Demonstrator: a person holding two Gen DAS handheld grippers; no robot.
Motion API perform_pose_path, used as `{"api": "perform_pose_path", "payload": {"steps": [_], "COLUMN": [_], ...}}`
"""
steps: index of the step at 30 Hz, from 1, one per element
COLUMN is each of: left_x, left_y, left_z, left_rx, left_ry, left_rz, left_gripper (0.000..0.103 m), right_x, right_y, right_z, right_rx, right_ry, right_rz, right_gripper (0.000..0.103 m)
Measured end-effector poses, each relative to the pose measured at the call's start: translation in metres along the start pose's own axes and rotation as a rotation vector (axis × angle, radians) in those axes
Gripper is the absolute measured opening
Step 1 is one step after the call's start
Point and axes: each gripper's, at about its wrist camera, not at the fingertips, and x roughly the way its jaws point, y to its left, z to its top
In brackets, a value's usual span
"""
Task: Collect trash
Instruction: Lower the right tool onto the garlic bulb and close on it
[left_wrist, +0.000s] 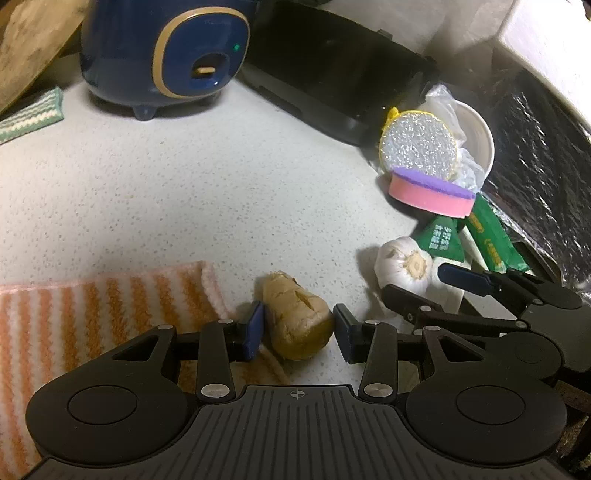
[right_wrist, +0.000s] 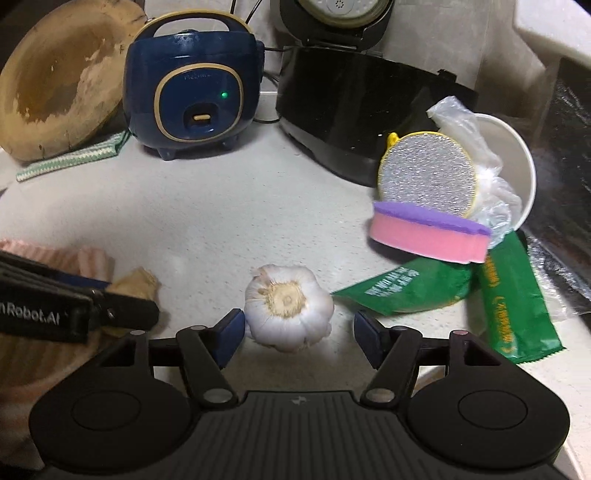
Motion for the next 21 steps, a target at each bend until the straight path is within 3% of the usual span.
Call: {"api": "perform_pose_path", "payload": {"steps": [7,13,19,21], "left_x": [0.000,0.001,0.002,0.002], "left_y": [-0.002,-0.006,-0.004,-0.005], "left_z": [0.000,-0.002,-0.001,0.000], "left_rx": [0.019,0.060,0.071,0.083], "left_ry": [0.003,0.005,0.005,0.006], "left_rz": [0.003,0.012,-0.002,-0.004], "left_gripper": [0.046,0.046,0.045,0.045], "right_x": [0.007,0.017,0.023,0.024], "right_y": [0.001,-0.017,-0.020,-0.016], "right_z": [0.005,0.008,0.013,0.013], "right_rx": [0.024,0.158,0.181,0.163], "right_ry": [0.013,0.031,0.029,0.040], "right_rz": [0.018,0.069,0.057,0.057], "right_gripper": [0.065,0.065,0.065,0.056]}}
